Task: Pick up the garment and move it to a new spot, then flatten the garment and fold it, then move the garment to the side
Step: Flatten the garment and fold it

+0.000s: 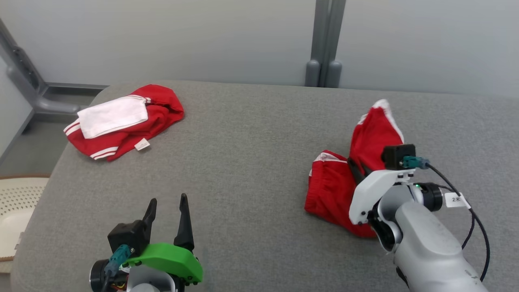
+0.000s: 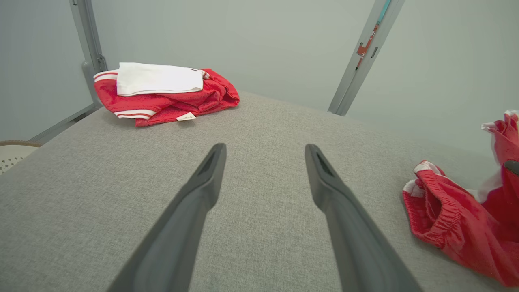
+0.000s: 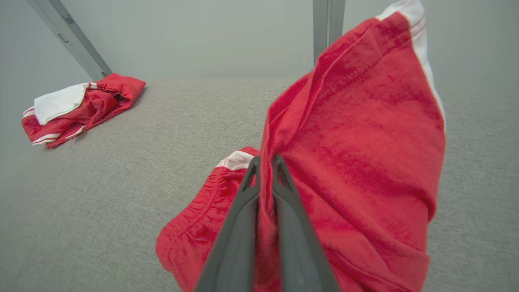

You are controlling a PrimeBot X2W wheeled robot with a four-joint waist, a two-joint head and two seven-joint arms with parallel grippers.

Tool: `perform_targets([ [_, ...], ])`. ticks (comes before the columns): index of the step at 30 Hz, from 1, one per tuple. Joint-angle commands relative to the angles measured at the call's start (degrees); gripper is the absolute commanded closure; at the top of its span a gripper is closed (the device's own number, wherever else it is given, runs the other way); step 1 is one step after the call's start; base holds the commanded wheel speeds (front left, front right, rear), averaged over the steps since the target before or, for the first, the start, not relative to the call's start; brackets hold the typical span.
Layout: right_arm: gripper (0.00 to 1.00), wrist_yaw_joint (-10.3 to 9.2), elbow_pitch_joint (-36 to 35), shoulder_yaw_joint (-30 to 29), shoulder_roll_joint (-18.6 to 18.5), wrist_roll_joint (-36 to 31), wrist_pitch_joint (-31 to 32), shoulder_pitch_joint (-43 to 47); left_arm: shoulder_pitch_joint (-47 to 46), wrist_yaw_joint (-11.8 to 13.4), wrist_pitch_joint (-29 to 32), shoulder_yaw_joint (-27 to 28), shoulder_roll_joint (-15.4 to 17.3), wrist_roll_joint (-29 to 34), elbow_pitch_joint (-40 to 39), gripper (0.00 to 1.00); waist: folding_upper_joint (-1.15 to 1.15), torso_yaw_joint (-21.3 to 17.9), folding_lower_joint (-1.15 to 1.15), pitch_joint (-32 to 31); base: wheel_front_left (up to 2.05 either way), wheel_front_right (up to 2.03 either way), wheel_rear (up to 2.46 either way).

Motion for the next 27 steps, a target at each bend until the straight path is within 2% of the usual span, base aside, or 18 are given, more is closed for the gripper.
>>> perform_targets([
  [1, 1.0, -0.07, 0.7, 1.2, 0.1, -0.2, 0.7, 0.9, 0.9, -0.2, -0.5, 0.3, -0.1, 0.2, 0.0, 0.0, 0.0, 2.1, 0.0, 0.0, 0.0, 0.0, 0.0],
  [6, 1.0, -0.07, 3.3, 6.2, 1.0, -0.6, 2.6, 2.7, 0.7, -0.5, -0.4, 0.6, -0.5, 0.7, 0.2, 0.0, 0.0, 3.2, 0.0, 0.4, 0.0, 0.0, 0.0],
  [11, 1.0, -0.06, 3.7, 9.1, 1.2, -0.7, 1.8, 3.7, 1.3, -0.3, -0.4, 1.1, -0.5, 1.0, 0.1, 0.0, 0.0, 2.8, 0.0, 0.4, 0.0, 0.0, 0.0],
  [12, 0.67, -0.06, 3.6, 9.6, 1.2, -1.0, 1.5, 3.7, 1.4, -0.4, -0.4, 1.1, -0.5, 1.0, 0.1, 0.0, 0.0, 2.5, 0.0, 0.4, 0.0, 0.0, 0.0],
  [13, 0.08, -0.07, 3.6, 9.9, 1.2, -1.1, 1.3, 4.0, 1.4, -0.4, -0.4, 1.1, -0.6, 1.1, 0.2, 0.0, 0.0, 2.2, 0.0, 0.4, 0.0, 0.0, 0.0],
  [14, 0.0, -0.06, 3.0, 10.4, 1.2, -0.9, 0.8, 4.1, 1.5, -0.4, -0.4, 1.1, -0.7, 1.2, 0.1, 0.0, 0.0, 1.9, 0.0, 0.4, 0.0, 0.0, 0.0],
  [22, 0.0, -0.07, -2.7, 11.3, 0.5, 1.0, -1.6, 5.9, 1.8, -0.9, -0.4, 0.3, -1.4, 1.6, 0.4, 0.0, 0.0, -0.3, 0.0, -0.1, 0.0, 0.0, 0.0],
  [27, 0.0, -0.07, -8.0, 7.9, -1.1, 1.4, -3.3, 7.8, 2.2, -1.0, -0.3, -0.9, -2.3, 1.8, 0.8, 0.0, 0.0, -1.3, 0.0, -0.3, 0.0, 0.0, 0.0],
])
